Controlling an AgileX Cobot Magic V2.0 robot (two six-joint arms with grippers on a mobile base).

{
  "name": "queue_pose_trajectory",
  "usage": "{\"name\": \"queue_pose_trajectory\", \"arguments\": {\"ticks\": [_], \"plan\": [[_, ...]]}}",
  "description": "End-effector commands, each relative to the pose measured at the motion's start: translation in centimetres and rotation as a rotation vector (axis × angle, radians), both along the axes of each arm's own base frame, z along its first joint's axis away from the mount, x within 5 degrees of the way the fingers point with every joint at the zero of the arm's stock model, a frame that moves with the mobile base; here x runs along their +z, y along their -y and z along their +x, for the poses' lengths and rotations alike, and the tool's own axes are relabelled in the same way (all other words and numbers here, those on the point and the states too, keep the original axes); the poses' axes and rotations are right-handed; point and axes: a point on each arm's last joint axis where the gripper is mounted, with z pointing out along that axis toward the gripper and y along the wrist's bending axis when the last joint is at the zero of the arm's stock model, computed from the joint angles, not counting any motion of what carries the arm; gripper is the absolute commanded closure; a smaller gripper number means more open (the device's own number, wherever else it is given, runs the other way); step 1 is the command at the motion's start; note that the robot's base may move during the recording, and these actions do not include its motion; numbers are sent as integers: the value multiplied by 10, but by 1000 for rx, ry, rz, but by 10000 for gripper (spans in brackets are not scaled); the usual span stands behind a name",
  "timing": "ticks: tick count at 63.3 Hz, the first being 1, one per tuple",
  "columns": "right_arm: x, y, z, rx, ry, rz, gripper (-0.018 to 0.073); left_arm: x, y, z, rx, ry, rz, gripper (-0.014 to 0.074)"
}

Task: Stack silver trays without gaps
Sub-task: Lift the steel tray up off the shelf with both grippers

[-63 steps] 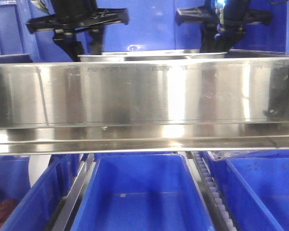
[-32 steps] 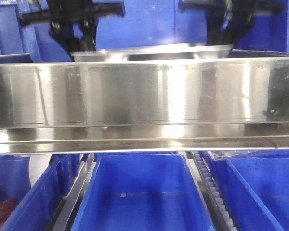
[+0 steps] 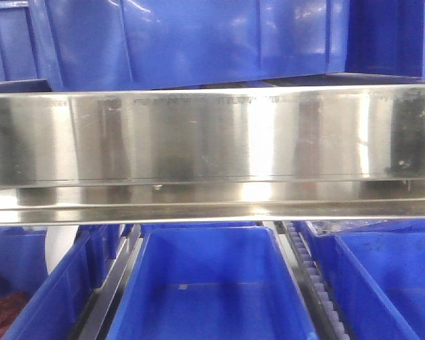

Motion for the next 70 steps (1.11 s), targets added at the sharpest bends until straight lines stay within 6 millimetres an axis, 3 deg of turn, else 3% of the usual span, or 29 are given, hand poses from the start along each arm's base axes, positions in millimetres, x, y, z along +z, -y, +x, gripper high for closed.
{"name": "queue_pose_trajectory", "arguments": {"ticks": [1,18,34,45,70], "plan": [[24,9,-21,2,89,-25,503,12,-16,-21,2,10,86,637],[4,-11,-39,57,18,-52,503,-15,-10,-45,-59,-73,140,637],[4,-28,-52,130,17,-53,503,-1,-9,-71,-114,-34,117,637],[10,-29,-60,150,35,-41,503,10,-16,-81,-116,0,92,637],[20,-24,-66,147,79,-21,503,9,-13,-82,-128,-20,65,637]]}}
